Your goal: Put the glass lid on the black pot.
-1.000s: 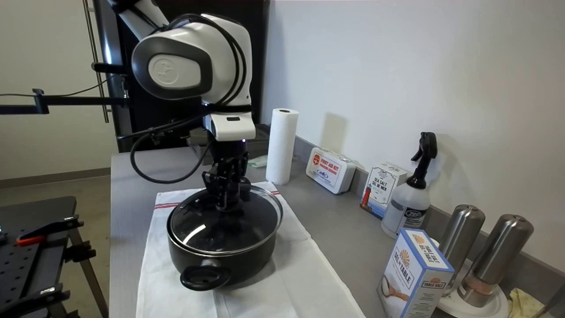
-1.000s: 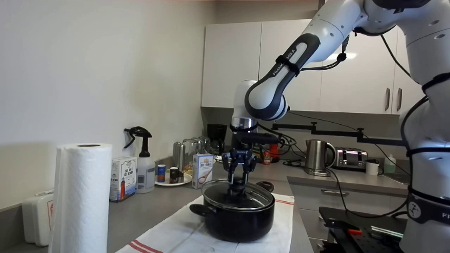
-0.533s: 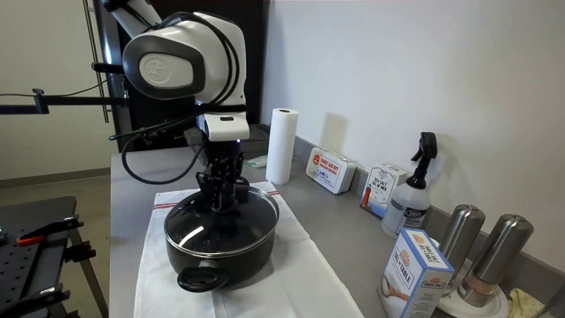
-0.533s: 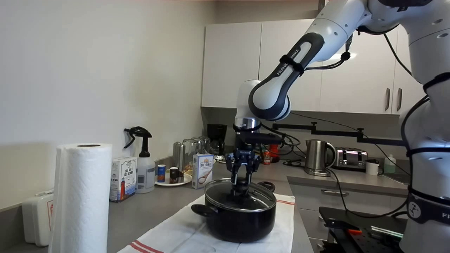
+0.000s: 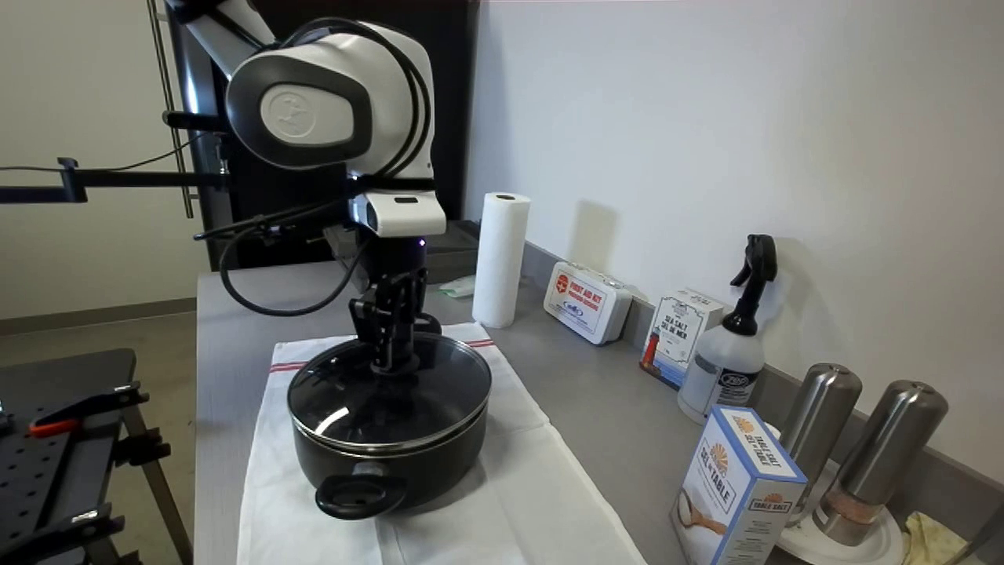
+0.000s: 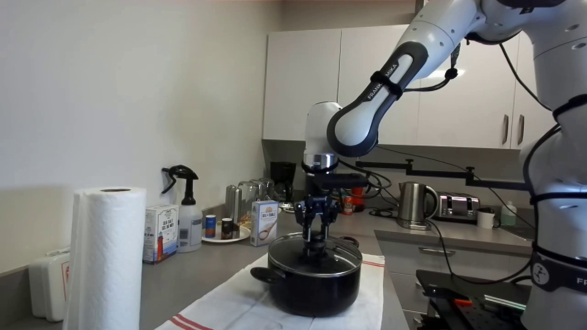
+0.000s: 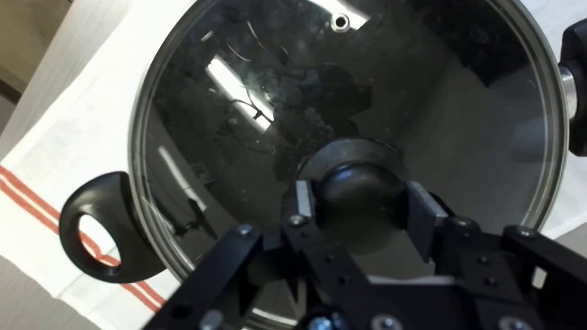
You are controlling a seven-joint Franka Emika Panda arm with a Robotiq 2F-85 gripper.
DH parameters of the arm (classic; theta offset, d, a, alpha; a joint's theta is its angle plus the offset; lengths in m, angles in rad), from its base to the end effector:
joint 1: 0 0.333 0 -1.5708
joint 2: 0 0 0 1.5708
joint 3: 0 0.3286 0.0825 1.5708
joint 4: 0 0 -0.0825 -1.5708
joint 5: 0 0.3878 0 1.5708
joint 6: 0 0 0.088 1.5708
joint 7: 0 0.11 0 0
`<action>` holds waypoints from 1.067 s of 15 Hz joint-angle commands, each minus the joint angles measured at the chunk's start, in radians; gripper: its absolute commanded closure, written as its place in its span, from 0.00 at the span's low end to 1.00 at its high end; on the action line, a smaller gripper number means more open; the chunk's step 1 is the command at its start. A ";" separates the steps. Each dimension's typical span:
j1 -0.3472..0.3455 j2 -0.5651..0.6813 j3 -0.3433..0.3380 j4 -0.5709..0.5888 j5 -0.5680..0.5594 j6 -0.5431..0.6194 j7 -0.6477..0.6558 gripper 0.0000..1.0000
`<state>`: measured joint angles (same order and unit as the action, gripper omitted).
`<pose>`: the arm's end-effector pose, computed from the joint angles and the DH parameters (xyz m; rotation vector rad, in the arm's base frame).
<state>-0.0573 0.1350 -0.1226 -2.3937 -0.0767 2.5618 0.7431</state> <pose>0.5001 -0.0904 0.2712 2.8125 -1.2867 0.0755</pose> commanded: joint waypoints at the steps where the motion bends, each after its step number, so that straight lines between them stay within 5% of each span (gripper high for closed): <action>1: 0.024 -0.021 -0.003 0.012 -0.032 -0.050 0.023 0.75; 6: 0.019 -0.009 0.002 0.007 0.002 -0.038 0.002 0.75; 7: 0.017 -0.009 0.003 0.004 0.011 -0.037 -0.003 0.25; 12: 0.020 -0.027 0.004 -0.013 0.012 -0.022 0.002 0.01; 16: 0.042 -0.086 0.004 -0.050 -0.041 -0.022 0.059 0.00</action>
<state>-0.0390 0.1239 -0.1199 -2.3975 -0.0824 2.5459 0.7466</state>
